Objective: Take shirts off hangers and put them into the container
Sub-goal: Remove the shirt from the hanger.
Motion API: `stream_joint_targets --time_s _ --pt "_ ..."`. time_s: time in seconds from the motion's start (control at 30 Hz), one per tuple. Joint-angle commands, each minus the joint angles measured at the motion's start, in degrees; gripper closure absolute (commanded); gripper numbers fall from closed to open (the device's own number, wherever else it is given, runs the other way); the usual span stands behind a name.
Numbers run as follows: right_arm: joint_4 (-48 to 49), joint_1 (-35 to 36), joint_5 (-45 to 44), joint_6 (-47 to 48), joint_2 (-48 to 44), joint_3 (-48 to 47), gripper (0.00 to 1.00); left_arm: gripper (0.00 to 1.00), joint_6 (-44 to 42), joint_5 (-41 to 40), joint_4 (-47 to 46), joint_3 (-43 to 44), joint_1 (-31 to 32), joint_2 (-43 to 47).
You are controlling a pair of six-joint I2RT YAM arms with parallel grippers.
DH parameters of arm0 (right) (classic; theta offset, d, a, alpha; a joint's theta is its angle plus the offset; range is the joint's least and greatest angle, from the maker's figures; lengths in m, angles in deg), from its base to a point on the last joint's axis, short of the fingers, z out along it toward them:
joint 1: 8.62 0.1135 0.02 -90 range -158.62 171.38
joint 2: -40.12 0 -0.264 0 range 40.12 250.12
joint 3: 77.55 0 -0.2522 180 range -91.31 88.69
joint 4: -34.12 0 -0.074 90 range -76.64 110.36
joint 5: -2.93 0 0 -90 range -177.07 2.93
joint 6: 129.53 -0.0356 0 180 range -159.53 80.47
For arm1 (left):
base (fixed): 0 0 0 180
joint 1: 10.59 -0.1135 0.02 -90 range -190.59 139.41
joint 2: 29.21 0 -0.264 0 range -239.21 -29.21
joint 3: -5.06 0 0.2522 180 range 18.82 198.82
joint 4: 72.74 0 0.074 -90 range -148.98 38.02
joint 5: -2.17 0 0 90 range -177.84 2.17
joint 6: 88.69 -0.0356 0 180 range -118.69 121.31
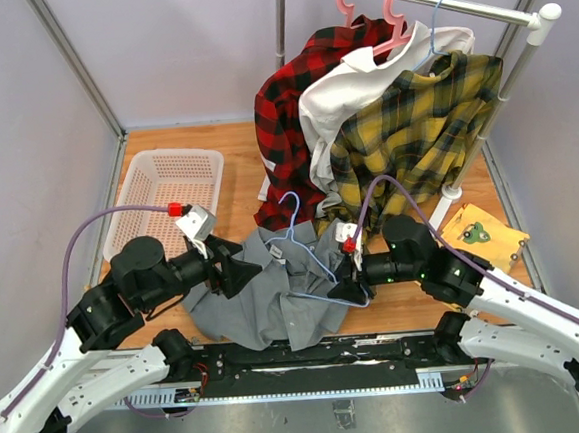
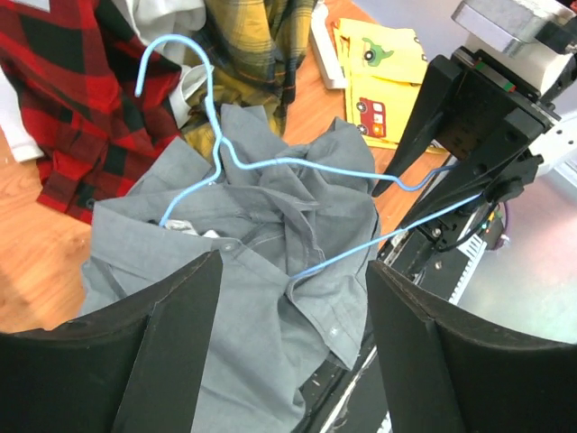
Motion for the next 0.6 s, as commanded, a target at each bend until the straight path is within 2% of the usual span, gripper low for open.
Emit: stream_joint_targets --time_s 0.0,0.13,0.23,0.37,0.43,0.57 --pt "-4.3 0.4 -7.0 -1.2 -2.0 -2.5 1.00 0.25 -0.2 -1.6 2.1 1.3 -0.2 -0.2" --pt "-6.7 0.4 -9.6 -2.2 -5.6 -3.3 0.99 0.20 1.2 -5.9 1.0 -0.5 -0.2 0.3" --pt "-7.5 0.4 -9.6 -3.2 -9.8 -3.9 0.99 0.19 5.9 -11.3 0.2 -1.6 -0.2 -1.4" --pt "-9.5 0.4 -12.7 -4.5 -17.0 -4.3 0.99 0.17 7.8 -8.0 -5.3 -4.8 -0.2 -2.2" --pt "-10.8 0.4 -15.8 -5.1 -20.5 -4.3 0.99 0.17 8.3 -8.9 -6.8 -5.6 -0.2 -2.2" --pt "-11.3 0.4 -13.8 -4.0 -25.7 -2.7 0.99 0.15 10.6 -9.0 -10.4 -6.2 -0.2 -0.4"
